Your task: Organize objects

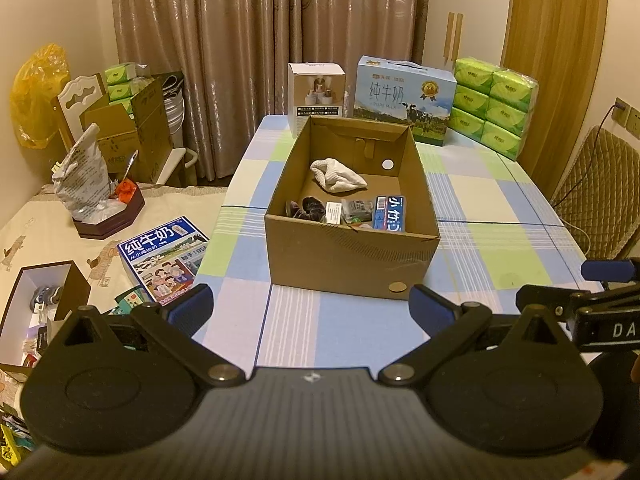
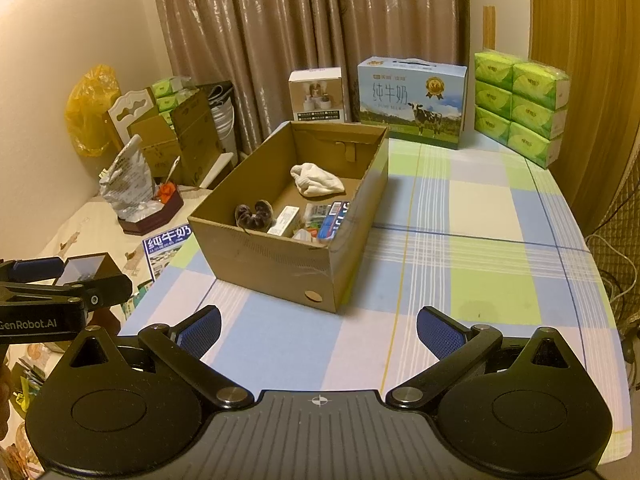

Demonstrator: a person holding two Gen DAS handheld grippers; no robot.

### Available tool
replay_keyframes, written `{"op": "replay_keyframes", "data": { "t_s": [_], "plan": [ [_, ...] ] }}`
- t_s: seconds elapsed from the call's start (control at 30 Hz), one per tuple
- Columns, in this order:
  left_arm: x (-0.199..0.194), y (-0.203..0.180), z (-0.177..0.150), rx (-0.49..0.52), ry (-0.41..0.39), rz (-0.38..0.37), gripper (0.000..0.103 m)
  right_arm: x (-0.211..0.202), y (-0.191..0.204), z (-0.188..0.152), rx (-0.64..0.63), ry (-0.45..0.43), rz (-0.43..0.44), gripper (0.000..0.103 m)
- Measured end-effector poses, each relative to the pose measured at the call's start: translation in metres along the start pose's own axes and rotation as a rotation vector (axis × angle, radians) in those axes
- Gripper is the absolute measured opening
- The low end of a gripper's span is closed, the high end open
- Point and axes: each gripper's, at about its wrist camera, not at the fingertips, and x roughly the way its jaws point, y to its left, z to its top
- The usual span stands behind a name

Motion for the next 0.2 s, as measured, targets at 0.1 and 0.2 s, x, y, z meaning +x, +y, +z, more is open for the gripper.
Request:
{"op": "replay_keyframes", "data": {
  "t_s": [0.1,0.2],
  "plan": [
    [-0.0005,-0.0006,-0.0016,0.004,-0.015,-0.012,0.102,-0.0001,0.0006,0.0001,0.002,0.001,-0.001,0.101],
    [0.0004,0.0000,-0.0023,-0.010,-0.017,-0.017,0.102,-0.0002,0.0004,0.0001,0.002,0.000,0.001,0.101]
  ]
}}
